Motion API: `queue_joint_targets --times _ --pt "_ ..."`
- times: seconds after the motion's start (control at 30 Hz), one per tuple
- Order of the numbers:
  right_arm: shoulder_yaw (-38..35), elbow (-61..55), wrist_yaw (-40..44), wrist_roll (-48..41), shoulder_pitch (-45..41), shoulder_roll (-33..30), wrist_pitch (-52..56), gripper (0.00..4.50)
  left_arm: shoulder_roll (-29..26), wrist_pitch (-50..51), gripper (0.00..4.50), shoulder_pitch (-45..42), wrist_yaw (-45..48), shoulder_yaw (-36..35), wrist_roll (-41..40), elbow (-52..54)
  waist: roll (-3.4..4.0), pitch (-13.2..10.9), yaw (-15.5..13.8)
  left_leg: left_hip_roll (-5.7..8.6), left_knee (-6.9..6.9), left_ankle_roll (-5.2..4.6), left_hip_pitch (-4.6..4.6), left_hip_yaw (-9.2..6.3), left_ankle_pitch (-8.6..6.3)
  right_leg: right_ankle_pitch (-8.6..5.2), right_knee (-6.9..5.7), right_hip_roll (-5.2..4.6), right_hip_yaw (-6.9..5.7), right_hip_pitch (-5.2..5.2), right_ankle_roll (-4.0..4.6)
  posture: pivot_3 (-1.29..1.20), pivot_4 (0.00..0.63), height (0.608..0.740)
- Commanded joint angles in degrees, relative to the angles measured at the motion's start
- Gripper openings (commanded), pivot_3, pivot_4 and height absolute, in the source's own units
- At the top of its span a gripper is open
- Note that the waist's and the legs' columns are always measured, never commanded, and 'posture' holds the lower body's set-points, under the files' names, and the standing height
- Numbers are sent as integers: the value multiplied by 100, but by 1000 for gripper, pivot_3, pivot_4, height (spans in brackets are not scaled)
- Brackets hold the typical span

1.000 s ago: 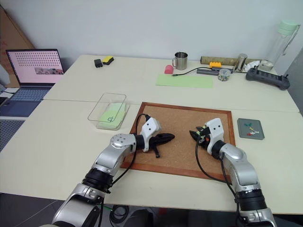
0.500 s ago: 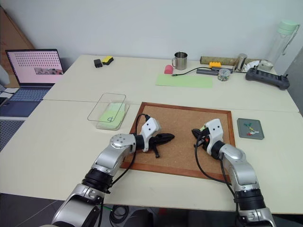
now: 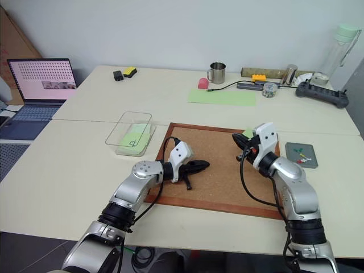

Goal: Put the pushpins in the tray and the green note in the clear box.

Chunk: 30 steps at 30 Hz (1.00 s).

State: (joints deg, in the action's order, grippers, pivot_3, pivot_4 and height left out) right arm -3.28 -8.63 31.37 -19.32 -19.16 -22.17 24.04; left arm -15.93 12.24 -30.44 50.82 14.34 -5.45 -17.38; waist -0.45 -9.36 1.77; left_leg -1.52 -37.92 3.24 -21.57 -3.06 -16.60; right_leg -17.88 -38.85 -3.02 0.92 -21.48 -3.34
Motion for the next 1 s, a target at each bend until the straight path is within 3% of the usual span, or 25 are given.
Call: queue_joint_targets --times 0.03,0.2,0.33,0.6,0.83,1.0 --pt "-148 -229 66 -110 28 -129 14 22 -68 177 0 149 60 101 68 -92 0 0 6 0 0 0 1 1 0 0 -1 0 1 0 0 0 150 740" --pt "342 -392 526 476 166 -663 -509 22 7 450 0 78 245 -176 -398 73 0 0 4 0 -1 0 0 1 0 0 -1 0 2 -1 0 0 150 740" --pt "712 -417 903 948 307 -1110 -1097 0 109 1188 689 -119 443 -632 -1165 306 -6 -5 4 0 0 0 -5 -1 0 0 0 1 -2 -5 -1 0 150 740" --pt "1011 -424 1289 1391 400 -1428 -1843 0 291 2447 2202 -433 468 -1071 -2143 718 -20 -15 -2 1 -6 1 -22 -2 1 0 -2 0 -3 -19 -1 0 150 740" --pt "1295 -667 1619 1652 383 -1581 -2263 0 607 2826 3515 -632 22 -1375 -2496 661 -23 -16 -9 1 -6 3 -21 -1 1 0 -2 0 -2 -19 -1 0 150 740" --pt "1525 -945 1702 1791 180 -1514 -2373 0 673 3127 3515 -659 -39 -1422 -2681 666 -28 -19 -6 1 -7 4 -21 -2 2 0 -3 -1 -3 -19 0 0 150 740"
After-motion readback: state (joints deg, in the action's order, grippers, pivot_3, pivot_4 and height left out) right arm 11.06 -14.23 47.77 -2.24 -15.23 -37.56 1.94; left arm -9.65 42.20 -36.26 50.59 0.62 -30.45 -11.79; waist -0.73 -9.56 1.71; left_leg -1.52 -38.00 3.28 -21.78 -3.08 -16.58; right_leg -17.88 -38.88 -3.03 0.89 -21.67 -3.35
